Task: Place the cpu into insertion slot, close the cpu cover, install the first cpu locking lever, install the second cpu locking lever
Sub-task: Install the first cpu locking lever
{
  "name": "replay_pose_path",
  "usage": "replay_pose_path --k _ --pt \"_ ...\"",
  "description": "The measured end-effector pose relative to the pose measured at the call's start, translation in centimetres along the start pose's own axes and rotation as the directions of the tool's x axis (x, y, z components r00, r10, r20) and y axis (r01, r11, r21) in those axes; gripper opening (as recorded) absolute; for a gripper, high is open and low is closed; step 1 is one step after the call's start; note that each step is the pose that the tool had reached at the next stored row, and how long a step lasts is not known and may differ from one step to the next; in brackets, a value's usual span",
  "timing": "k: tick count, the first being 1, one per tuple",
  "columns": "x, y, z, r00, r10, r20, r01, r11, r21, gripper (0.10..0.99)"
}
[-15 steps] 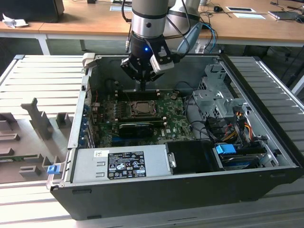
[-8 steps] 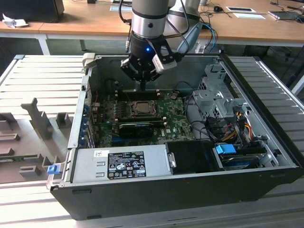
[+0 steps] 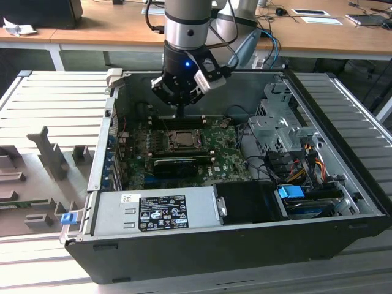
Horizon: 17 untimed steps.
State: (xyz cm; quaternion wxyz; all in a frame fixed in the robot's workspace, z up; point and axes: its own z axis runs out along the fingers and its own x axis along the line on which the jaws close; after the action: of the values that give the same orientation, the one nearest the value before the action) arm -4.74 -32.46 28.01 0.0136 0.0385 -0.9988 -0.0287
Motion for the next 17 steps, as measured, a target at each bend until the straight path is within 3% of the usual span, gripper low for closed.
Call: replay_pose_path --k 2,4,6,11,17 --pt "0.63 0.04 0.05 0.9999 -0.001 0.0122 0.001 1.0000 -0.005 0.106" --pt "1.14 0.08 0.09 0.9995 -0.002 0.0308 0.002 1.0000 -0.005 0.106" --pt "1.51 0.11 0.20 0.9992 -0.003 0.0400 0.003 1.0000 -0.005 0.106" --pt "2.17 0.12 0.82 0.9991 0.003 0.0417 -0.002 1.0000 -0.006 0.106" --pt "4.02 0.24 1.41 0.9991 0.004 0.0422 -0.004 0.9999 -0.011 0.106"
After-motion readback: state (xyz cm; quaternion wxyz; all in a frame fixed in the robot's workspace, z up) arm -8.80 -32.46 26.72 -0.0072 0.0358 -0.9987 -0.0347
